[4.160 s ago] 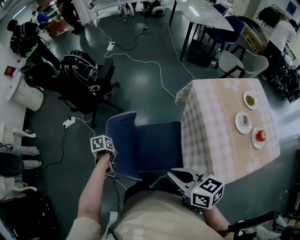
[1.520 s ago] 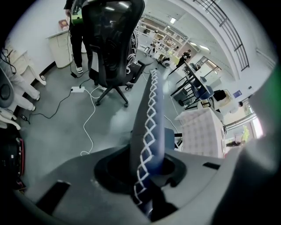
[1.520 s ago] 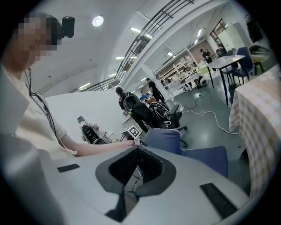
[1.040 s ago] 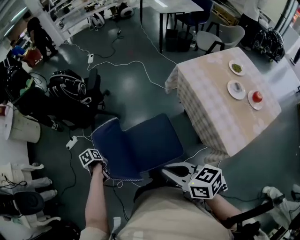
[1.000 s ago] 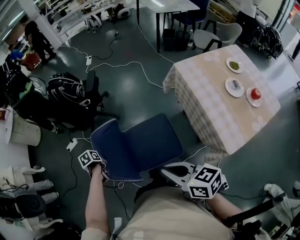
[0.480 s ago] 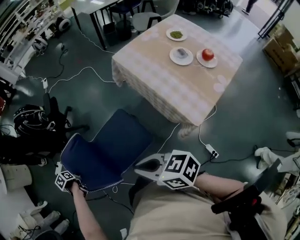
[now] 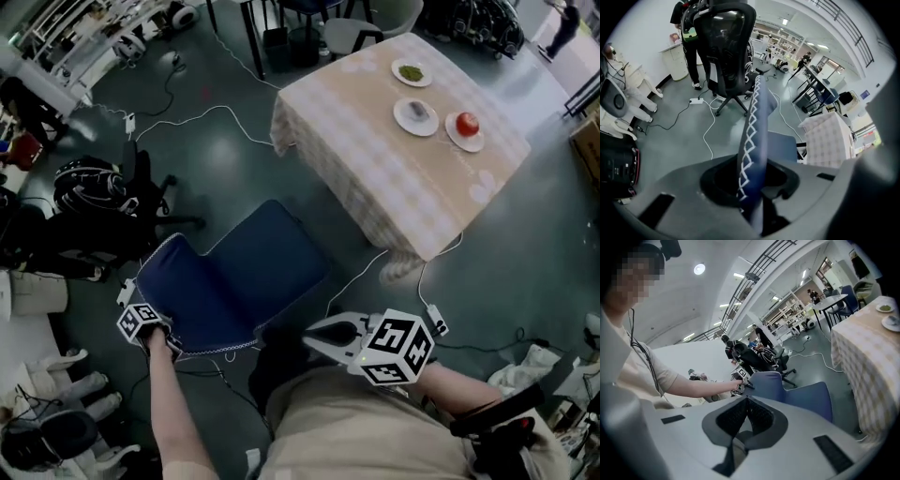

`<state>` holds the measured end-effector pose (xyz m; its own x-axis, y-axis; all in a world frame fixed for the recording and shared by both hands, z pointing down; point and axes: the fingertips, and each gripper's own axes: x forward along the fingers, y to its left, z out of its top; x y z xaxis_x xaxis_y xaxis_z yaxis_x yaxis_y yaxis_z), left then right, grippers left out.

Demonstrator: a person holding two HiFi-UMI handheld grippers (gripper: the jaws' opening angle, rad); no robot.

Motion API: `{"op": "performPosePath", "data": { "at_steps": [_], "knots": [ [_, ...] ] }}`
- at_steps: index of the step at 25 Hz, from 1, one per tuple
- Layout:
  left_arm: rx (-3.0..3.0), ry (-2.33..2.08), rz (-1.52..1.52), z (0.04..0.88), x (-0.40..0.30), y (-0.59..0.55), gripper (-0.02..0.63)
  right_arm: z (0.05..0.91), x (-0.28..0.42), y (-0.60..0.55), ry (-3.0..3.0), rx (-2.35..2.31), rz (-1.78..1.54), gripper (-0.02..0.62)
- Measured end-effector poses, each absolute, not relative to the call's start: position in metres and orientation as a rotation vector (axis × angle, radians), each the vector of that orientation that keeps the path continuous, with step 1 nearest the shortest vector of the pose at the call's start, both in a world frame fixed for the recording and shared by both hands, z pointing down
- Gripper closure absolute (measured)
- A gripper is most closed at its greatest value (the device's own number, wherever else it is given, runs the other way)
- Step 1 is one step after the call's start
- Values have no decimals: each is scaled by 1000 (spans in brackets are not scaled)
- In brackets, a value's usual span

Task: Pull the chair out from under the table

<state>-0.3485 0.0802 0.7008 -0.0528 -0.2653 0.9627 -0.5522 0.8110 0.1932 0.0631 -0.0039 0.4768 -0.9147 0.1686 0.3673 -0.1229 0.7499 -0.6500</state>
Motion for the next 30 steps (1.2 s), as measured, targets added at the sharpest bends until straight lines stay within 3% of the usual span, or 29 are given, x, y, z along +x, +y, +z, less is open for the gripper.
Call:
{"op": "performPosePath", "data": {
  "at_steps": [7, 18, 30],
  "knots": [
    [676, -1662, 262, 701, -352, 78, 502, 483, 39, 4, -2550, -37, 1002, 586],
    [738, -1629, 68, 701, -357, 83, 502, 474, -68, 83, -2523, -183, 938, 586],
    [735, -1651, 76, 701, -396, 115, 506, 476, -93, 105, -2502, -203, 903, 586]
  ]
}}
